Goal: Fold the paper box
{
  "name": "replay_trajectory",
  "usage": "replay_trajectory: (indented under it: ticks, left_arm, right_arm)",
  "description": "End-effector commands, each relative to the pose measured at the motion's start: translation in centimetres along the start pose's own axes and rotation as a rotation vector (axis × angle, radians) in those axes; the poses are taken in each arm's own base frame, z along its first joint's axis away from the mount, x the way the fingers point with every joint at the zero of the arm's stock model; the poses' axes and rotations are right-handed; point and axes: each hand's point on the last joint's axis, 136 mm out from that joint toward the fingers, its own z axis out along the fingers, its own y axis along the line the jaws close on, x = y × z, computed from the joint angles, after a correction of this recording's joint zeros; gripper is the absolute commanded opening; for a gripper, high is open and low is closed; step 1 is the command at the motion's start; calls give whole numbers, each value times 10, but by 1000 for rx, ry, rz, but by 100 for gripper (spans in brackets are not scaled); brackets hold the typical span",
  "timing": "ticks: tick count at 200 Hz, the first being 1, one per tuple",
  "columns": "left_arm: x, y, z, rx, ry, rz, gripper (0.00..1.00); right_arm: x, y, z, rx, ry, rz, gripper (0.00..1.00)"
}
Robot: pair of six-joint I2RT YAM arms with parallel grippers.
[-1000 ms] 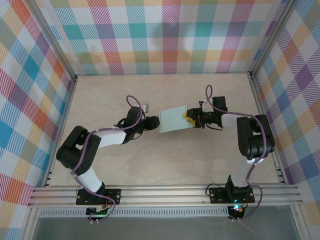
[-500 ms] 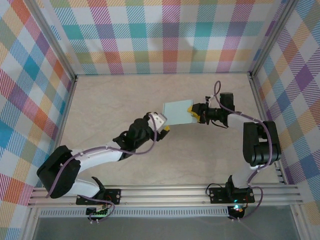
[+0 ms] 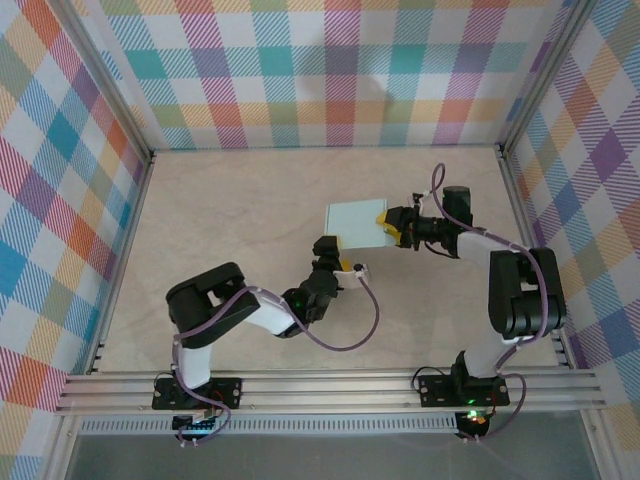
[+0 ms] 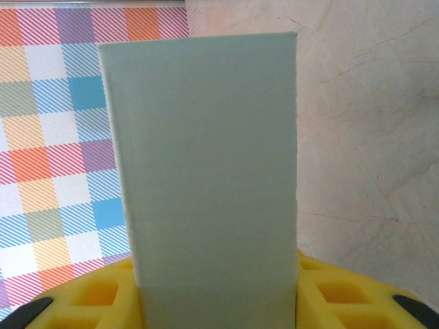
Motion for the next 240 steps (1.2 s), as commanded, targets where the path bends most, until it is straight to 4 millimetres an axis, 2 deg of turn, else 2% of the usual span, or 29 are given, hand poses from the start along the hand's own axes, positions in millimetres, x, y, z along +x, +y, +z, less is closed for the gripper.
replay_trajectory:
  ticks: [1, 29, 57, 90, 126, 168, 240]
  left_arm:
    - [-15, 56, 4, -217, 4, -51, 86]
    - [-7, 59, 8, -238, 29, -102, 83]
    - [5, 62, 10, -236, 53, -164, 75]
    - [7, 59, 12, -221, 39, -174, 61]
    - [9, 58, 14, -218, 47, -181, 54]
    - [11, 56, 14, -215, 52, -176, 41]
    - [14, 56, 12, -204, 67, -173, 28]
  right_arm:
    - [4, 13, -7, -42, 8, -42, 40]
    - [4, 13, -7, -43, 6, -42, 40]
    - [3, 14, -6, -52, 10, -37, 39]
    - [2, 16, -6, -62, 11, -39, 39]
    - [4, 17, -7, -63, 15, -37, 39]
    - [4, 17, -7, -65, 14, -35, 39]
    - [6, 20, -9, -66, 11, -41, 39]
